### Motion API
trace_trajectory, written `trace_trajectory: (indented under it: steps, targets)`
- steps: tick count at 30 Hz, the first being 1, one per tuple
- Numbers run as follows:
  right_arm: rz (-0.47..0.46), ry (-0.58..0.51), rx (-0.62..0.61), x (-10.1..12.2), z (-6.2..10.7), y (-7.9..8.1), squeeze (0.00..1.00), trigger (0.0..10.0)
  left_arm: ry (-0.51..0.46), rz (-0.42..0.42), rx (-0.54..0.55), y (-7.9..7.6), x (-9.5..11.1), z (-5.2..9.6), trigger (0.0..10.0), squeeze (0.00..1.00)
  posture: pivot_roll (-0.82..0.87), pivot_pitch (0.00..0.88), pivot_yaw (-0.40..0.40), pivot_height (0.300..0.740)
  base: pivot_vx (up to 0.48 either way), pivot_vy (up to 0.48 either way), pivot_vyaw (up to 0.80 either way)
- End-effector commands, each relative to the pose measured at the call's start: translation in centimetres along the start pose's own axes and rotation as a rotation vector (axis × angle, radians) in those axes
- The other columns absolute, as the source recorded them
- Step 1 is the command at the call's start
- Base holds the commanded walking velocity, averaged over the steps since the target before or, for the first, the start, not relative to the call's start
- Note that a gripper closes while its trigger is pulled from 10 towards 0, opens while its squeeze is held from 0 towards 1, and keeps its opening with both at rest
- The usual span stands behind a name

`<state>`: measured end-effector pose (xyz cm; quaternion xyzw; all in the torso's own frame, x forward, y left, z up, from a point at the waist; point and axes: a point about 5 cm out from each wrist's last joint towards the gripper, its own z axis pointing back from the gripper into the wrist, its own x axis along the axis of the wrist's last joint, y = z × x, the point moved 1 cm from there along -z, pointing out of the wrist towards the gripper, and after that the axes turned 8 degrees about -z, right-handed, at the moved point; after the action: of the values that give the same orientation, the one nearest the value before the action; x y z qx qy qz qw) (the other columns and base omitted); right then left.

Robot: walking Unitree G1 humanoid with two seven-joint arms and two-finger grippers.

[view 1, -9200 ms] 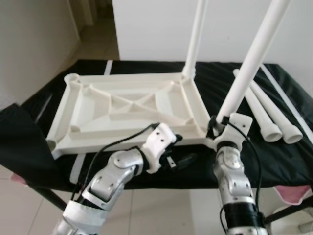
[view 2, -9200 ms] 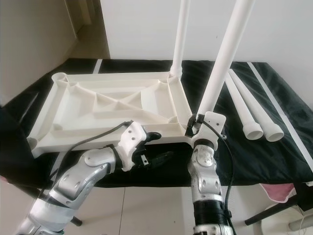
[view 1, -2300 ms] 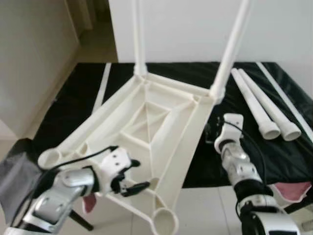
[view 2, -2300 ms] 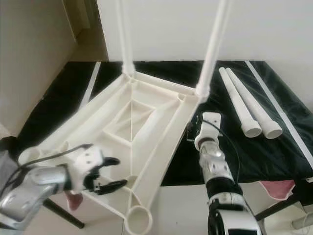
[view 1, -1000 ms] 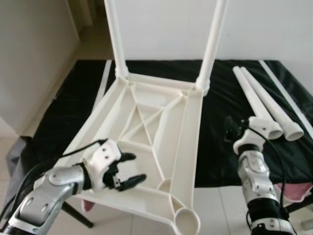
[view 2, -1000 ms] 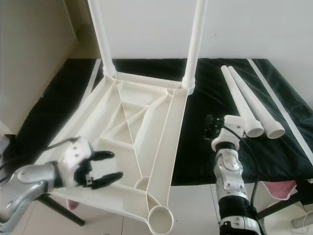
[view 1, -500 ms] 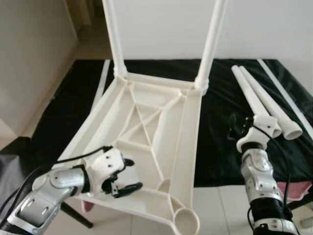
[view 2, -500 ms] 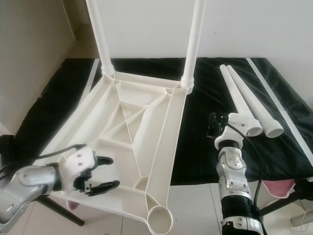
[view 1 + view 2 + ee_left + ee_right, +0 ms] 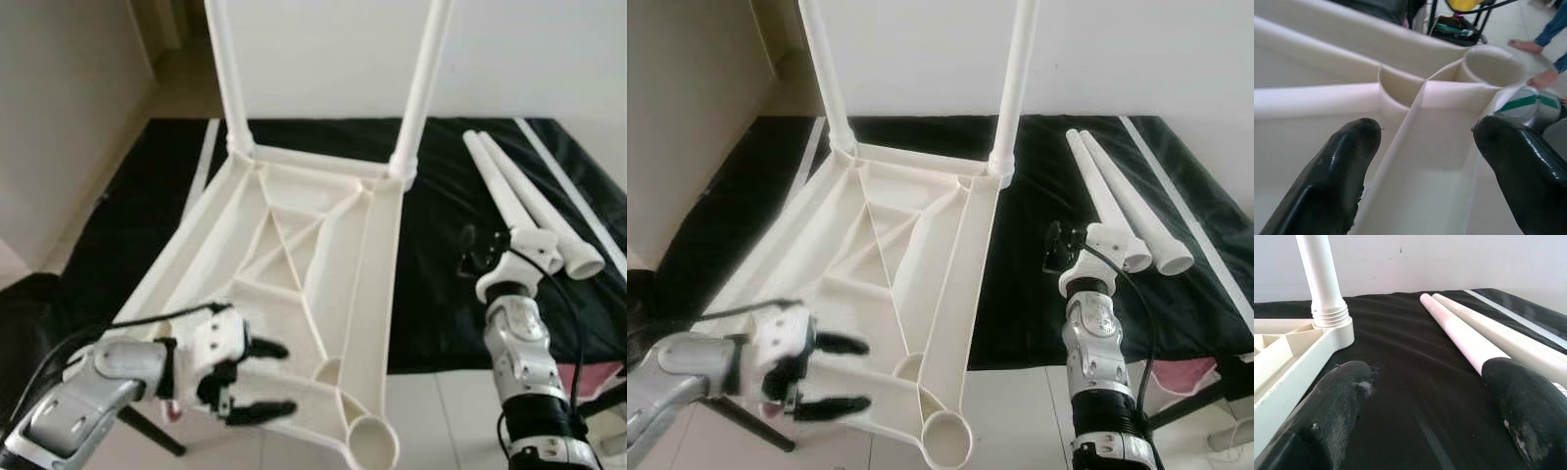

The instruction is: Building children table

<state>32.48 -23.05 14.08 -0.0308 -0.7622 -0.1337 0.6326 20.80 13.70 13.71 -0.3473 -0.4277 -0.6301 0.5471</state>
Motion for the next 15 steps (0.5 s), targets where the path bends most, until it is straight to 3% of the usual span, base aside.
trace_trajectory:
  steps: [1,4,7,15]
  targets:
    - [-0.008,0.010,-0.001,0.0,-0.2,0.2,0.00,10.0,0.043,-0.010,-0.035,-0.4,-0.7,-0.3,10.0,0.00,0.01,0.022,-0.008,0.740,0.000,0.000,0.00]
    - [-0.010,0.009,0.000,0.0,-0.2,0.3,0.00,10.0,0.130,-0.034,0.007,0.2,-1.9,-0.8,10.0,0.00,0.01,0.015,-0.007,0.740,0.000,0.000,0.00]
    - [-0.010,0.009,0.001,0.0,-0.2,0.3,0.00,10.0,0.128,-0.041,0.030,0.5,-2.0,-1.0,10.0,0.00,0.01,0.015,-0.007,0.740,0.000,0.000,0.00]
    - [-0.013,0.010,-0.005,0.0,-0.2,0.3,0.00,10.0,0.146,-0.067,0.190,3.3,-2.1,-1.2,10.0,0.00,0.00,0.016,-0.001,0.740,0.000,0.000,0.00]
